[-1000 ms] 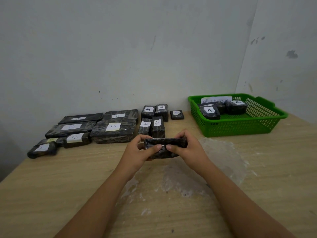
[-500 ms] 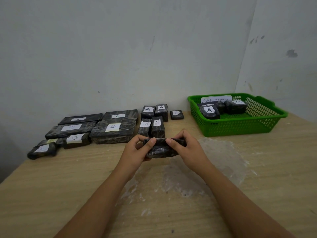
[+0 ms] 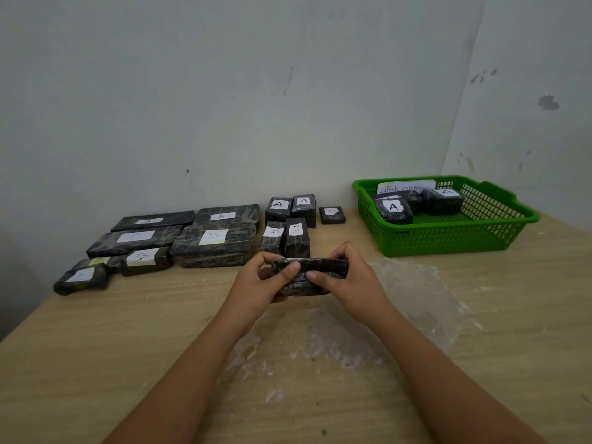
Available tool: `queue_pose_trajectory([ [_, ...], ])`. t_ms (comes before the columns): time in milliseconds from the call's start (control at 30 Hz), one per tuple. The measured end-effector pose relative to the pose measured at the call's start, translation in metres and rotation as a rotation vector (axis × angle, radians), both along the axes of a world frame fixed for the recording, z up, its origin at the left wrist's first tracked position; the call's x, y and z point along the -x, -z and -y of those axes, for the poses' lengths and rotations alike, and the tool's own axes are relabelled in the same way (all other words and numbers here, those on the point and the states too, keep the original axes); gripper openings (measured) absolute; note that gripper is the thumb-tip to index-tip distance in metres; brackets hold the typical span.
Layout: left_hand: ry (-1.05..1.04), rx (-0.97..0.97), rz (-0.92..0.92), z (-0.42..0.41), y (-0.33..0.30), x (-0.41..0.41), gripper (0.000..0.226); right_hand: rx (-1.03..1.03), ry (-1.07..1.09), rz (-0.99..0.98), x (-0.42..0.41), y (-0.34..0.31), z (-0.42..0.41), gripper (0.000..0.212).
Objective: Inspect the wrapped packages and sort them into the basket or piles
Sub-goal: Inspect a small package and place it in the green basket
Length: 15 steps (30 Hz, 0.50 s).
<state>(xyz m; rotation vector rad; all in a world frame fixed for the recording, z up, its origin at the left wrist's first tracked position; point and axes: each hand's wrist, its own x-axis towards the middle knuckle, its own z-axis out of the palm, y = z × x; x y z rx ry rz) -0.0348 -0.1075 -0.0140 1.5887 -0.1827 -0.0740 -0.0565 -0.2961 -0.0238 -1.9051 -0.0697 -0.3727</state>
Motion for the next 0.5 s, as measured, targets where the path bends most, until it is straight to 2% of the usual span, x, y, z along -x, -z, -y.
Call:
queue_pose_trajectory([
  [67,0.042,-0.004,-0.003,0.0,0.001,0.001,0.032,-0.014,0.012,0.008,-0.001,0.001,0.002,0.037],
  [167,0.066,0.014,-0.017,-0.001,0.003,-0.001,0.022,-0.019,0.016,0.013,-0.002,0.001,0.004,0.037],
  [500,-0.008,-0.005,-0.021,-0.006,0.005,-0.01,0.016,0.054,-0.074,-0.03,0.002,-0.004,0.006,0.031],
])
